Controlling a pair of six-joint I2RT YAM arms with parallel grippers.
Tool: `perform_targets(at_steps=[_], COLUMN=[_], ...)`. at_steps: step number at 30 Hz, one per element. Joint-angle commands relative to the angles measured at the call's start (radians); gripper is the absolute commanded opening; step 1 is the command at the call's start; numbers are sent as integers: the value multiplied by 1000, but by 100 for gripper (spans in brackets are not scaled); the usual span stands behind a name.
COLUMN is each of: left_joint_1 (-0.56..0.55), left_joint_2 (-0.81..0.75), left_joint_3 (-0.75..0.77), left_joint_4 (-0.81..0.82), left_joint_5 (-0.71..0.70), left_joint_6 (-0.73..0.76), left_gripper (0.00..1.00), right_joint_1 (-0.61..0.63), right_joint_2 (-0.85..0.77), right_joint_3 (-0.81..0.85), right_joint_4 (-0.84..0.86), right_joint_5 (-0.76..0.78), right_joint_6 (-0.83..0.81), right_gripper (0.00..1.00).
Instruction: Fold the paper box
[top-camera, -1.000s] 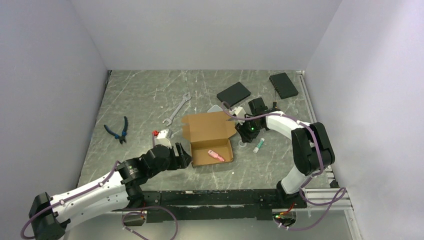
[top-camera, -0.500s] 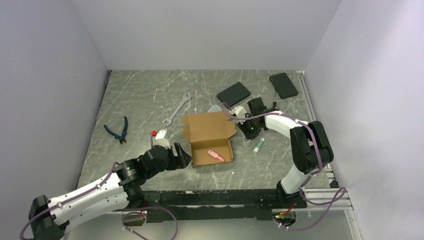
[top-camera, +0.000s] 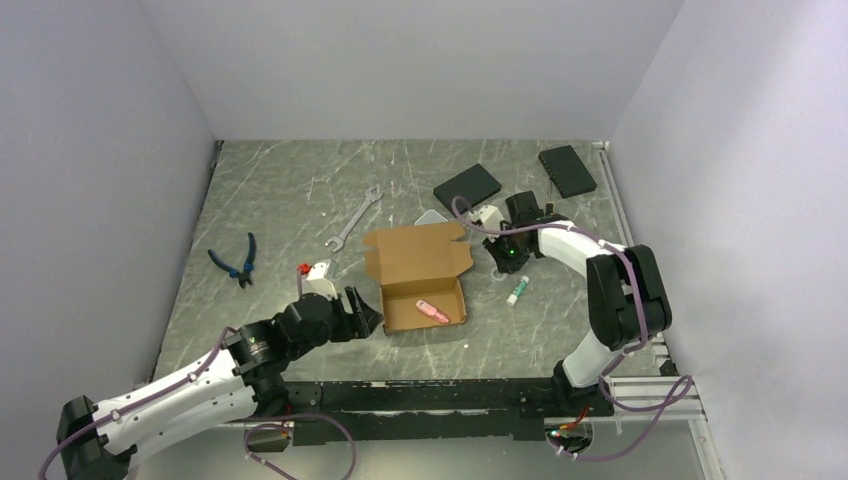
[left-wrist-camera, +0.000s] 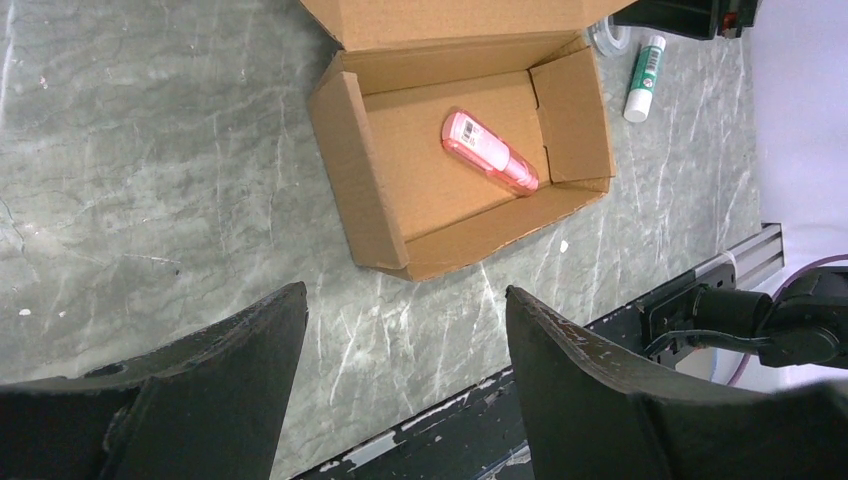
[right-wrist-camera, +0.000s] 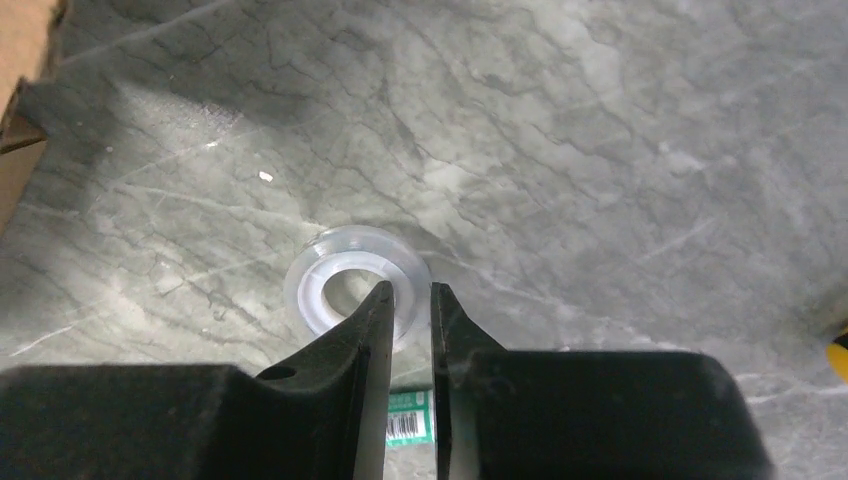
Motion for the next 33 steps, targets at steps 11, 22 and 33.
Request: perform_targets(at_steps=[11,22,33], left_joint_1=[4,3,4], left_joint_2=[7,6,3], left_joint_3=[-12,-40,-131], left_joint_4=[49,133,379], left_joint_5=[17,46,54], left_joint_6=[-18,-23,-32], left_gripper=[77,77,77], right_joint_1=[-133,-157,34], right_joint_2=[-183,-314,-308], right_joint_3=[6,20,8], right_joint_4=[-13,-131,-81], right_joint_5=[-274,-588,-676], right_joint_6=[31,-79,-55], right_gripper=[0,0,0])
